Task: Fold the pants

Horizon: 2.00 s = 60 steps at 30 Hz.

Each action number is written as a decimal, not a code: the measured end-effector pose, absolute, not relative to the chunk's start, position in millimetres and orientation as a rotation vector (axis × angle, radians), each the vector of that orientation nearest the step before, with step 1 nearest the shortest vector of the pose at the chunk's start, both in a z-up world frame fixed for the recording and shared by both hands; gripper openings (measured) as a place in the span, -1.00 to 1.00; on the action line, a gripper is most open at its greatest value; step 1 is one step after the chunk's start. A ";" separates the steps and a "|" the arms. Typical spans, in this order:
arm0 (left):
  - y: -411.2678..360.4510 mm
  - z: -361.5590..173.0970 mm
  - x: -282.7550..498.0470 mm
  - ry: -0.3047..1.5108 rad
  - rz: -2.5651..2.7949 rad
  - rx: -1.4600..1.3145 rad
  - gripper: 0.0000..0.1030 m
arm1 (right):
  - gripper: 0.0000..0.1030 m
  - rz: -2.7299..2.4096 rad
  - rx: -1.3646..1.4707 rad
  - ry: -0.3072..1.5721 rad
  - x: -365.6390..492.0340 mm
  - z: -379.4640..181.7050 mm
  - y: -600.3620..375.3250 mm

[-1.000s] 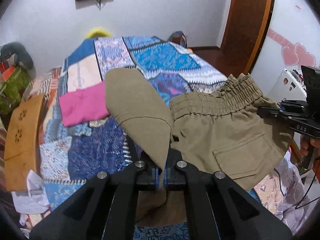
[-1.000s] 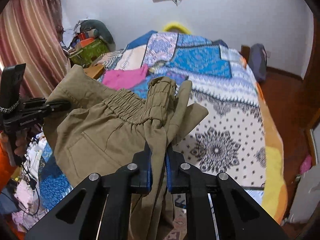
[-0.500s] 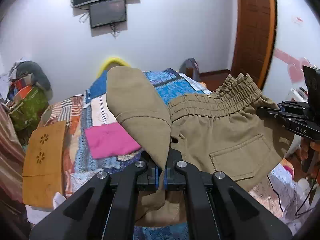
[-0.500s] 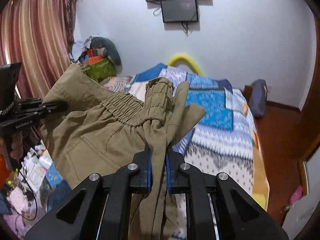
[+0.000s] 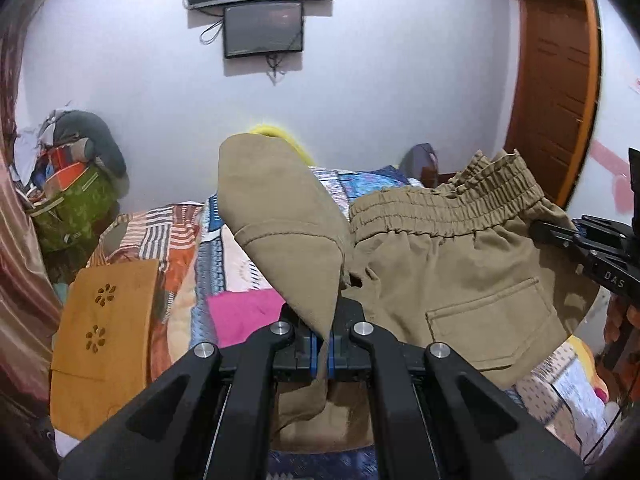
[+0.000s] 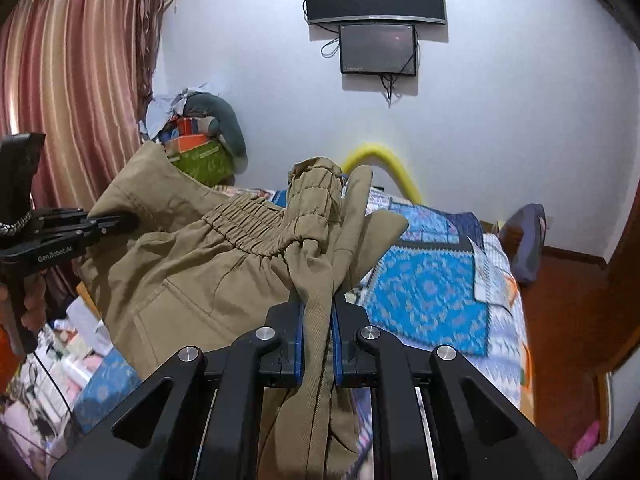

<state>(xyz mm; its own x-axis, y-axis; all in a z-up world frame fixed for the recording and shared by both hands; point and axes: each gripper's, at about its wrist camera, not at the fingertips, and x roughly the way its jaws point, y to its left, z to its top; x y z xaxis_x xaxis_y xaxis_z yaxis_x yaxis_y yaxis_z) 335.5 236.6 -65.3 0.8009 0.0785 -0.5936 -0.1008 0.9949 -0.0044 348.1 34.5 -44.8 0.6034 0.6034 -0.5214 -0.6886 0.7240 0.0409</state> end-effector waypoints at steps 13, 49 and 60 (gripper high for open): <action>327.6 -165.9 423.8 0.762 0.180 -0.043 -0.94 | -0.81 0.776 -0.216 0.616 419.1 -130.4 128.6; 323.9 -143.9 339.8 0.866 0.255 -0.042 -0.56 | -0.42 0.796 -0.250 0.696 370.2 -89.0 94.6; 218.8 0.4 189.7 0.511 0.157 0.001 -0.56 | -0.24 0.898 -0.108 0.336 214.9 33.5 16.7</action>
